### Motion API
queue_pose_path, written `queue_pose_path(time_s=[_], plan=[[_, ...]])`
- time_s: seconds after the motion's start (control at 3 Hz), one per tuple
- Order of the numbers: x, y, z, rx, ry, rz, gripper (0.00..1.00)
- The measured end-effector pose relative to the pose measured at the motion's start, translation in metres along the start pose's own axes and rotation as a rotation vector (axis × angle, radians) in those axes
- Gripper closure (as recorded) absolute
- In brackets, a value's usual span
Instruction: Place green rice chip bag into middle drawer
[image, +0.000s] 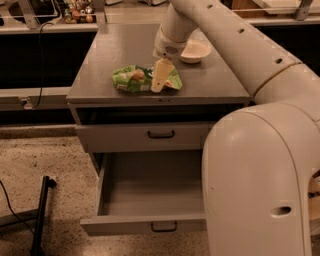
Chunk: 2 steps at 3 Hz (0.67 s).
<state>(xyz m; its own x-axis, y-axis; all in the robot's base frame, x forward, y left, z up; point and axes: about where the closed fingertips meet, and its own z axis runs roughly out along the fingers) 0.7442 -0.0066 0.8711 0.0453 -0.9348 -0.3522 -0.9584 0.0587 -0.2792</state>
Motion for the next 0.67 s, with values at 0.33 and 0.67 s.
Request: queue_pose_path(time_s=[0.33,0.67], plan=[[-0.0018,0.0059,0.0151,-0.029,-0.009,0.002,0.43],[-0.0067,0.0101,0.0227,-0.049,-0.033,-0.019,0.66]])
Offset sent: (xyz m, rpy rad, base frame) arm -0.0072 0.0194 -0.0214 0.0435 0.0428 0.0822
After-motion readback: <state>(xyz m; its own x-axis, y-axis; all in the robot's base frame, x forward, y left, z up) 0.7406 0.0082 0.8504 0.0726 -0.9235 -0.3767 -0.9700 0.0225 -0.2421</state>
